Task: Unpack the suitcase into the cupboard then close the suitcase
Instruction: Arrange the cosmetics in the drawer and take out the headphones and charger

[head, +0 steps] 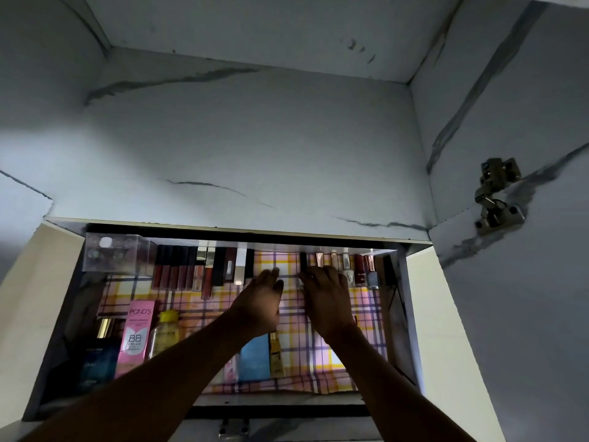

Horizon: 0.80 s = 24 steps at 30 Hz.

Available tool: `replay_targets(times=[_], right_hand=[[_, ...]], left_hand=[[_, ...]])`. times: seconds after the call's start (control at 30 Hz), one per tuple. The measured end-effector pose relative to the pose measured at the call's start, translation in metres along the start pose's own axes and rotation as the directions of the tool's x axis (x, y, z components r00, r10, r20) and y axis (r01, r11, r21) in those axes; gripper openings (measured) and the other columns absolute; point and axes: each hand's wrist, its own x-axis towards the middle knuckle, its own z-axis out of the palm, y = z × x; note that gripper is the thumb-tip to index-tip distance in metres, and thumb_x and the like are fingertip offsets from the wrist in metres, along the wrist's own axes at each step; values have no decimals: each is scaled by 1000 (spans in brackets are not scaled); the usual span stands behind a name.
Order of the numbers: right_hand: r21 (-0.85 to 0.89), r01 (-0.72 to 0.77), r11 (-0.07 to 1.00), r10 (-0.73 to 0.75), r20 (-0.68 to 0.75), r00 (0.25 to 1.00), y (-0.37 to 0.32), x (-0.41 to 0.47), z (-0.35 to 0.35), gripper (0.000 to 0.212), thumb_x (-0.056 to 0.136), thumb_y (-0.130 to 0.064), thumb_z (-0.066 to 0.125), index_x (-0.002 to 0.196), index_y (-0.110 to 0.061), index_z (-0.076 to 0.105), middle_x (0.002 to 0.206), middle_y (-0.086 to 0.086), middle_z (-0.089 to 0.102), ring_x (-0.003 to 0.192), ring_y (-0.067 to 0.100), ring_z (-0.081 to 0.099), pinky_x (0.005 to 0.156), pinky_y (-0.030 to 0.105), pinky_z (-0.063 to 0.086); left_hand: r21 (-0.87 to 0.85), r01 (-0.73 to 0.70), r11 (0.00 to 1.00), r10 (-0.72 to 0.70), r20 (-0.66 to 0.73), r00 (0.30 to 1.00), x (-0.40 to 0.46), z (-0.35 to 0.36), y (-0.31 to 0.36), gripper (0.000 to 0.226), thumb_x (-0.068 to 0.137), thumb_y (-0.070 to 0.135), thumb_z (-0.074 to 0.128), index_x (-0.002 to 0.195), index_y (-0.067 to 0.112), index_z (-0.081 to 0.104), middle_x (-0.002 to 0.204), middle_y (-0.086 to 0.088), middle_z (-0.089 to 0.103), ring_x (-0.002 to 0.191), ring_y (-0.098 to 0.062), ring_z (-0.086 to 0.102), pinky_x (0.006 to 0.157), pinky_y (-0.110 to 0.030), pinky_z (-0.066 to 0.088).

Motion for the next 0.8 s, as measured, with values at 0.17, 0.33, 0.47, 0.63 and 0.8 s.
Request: replay_targets(times=[0.17,0.33,0.47,0.63,0.8], right_hand=[[-36,-15,999,14,-3,1000,-3,2,-1,52,68,-14,77,117,-22,64,119,2,62,112,29,54,86,45,48],[51,24,998,-20,-75,997,-2,3,-9,48,70,-17,76,117,-18,65,119,3,63,114,25,46,86,42,48],[165,64,984,-43,-130,991,-7,17,-33,36,84,-23,57,118,-15,65,111,6,66,107,26,55,90,39,50],[274,-15,962,42,-95,995,-31,54,-81,42,92,-44,38,87,-18,71,80,7,71,78,29,67,68,33,51],[244,43,969,-26,-71,997,-71,63,-124,29,98,-31,49,85,-14,68,84,7,72,83,28,66,66,30,41]], left_hand=[[-11,11,1000,-11,-11,1000,1,1,-3,57,97,18,41,151,7,24,162,-12,5,149,-27,3,121,-41,14],[-79,8,997,-9,-19,1000,-3,-6,-5,54,100,21,40,151,11,26,161,-10,13,148,-25,11,120,-33,15],[-181,1,984,-7,-35,999,-14,-37,-8,33,95,15,46,126,8,56,132,-10,51,124,-25,47,103,-30,39],[-100,-20,995,-3,-225,974,-38,-84,-26,28,86,29,46,78,11,65,86,-9,66,87,-26,61,78,-35,50],[-99,46,994,-79,-363,928,-83,-123,-40,20,89,30,55,87,15,68,97,-3,68,94,-20,62,77,-27,45]])
